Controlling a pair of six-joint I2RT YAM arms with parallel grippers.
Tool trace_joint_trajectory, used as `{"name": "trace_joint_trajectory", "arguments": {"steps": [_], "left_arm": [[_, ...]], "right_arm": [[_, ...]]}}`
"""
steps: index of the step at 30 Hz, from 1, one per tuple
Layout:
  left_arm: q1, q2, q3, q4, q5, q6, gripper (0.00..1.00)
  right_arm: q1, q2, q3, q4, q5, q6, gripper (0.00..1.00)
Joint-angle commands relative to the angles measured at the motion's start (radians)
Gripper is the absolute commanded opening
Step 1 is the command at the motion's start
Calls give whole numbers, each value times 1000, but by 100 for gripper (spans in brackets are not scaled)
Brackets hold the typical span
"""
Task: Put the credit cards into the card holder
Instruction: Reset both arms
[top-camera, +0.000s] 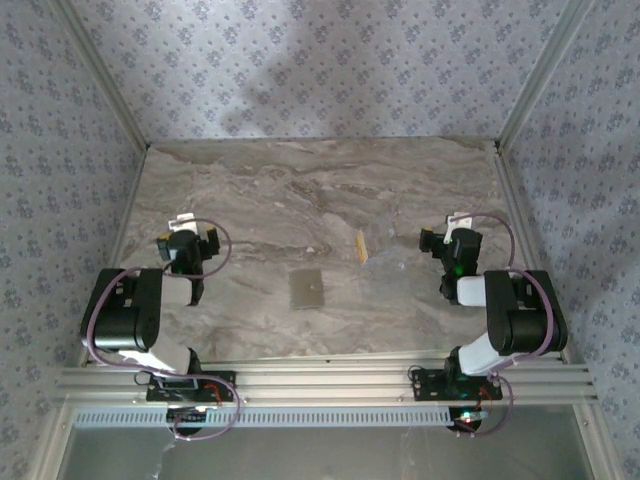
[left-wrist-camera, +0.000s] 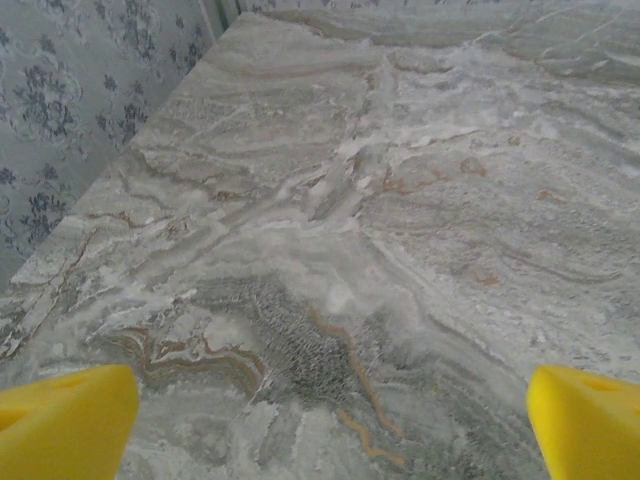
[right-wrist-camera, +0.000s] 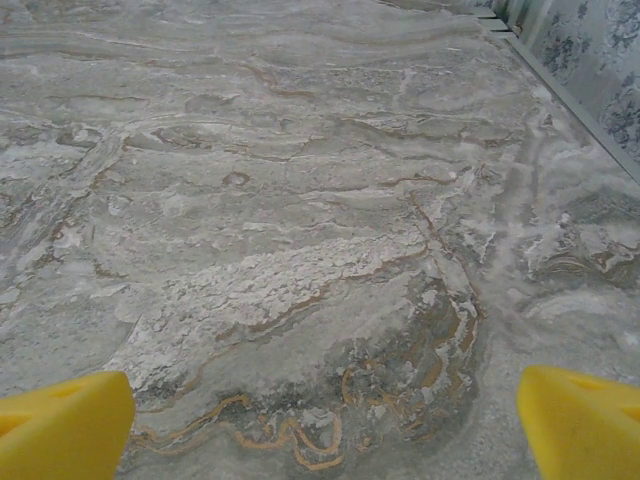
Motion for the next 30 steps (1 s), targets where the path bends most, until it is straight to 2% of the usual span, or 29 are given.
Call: {"name": "trace_joint_trajectory", "arguments": {"steps": [1, 30], "left_arm": [[6, 1, 24, 34, 51, -19, 100], [2, -5, 24, 20, 54, -14, 100]], "right_arm": [[-6, 10, 19, 21, -21, -15, 100], [-4, 8, 18, 24, -16, -19, 100]]}}
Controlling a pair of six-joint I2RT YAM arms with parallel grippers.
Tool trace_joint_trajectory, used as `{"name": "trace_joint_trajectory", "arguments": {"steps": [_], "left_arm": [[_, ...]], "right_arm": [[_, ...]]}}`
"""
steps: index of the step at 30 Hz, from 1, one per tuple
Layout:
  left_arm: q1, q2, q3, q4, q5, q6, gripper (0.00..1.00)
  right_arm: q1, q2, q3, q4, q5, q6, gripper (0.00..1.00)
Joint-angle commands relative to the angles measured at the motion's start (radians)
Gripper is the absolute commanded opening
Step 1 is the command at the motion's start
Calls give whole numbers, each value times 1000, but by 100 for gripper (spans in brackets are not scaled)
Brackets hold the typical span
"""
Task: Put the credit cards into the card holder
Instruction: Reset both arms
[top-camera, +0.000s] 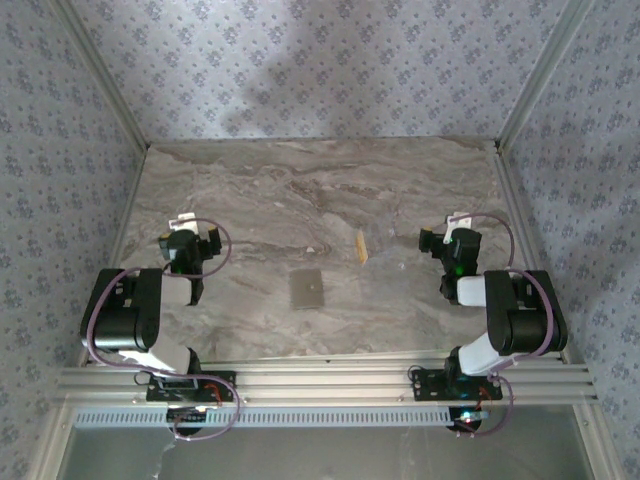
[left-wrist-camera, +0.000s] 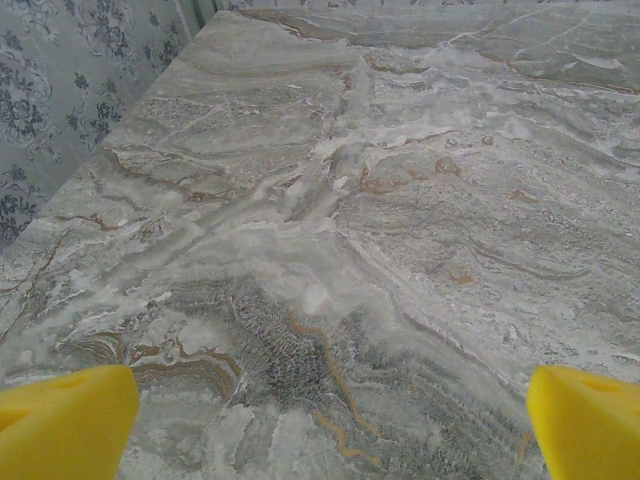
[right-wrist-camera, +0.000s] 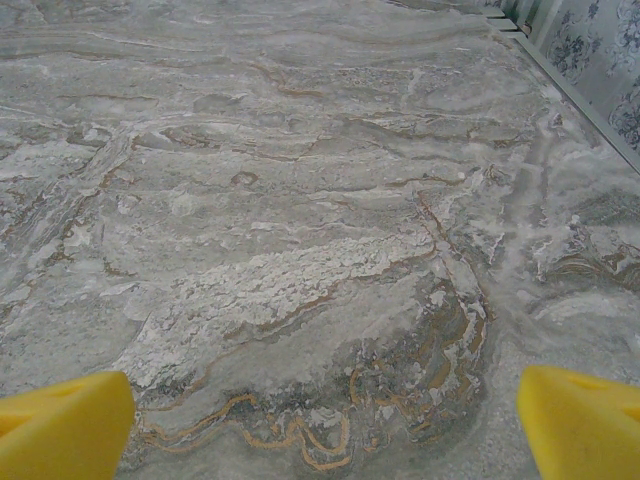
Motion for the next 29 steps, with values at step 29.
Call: {"name": "trace_joint_trajectory", "arguments": {"steps": [29], "left_arm": [[20, -4, 35, -6, 118, 7, 100]], "right_arm": [[-2, 8, 19, 24, -3, -21, 100]]}}
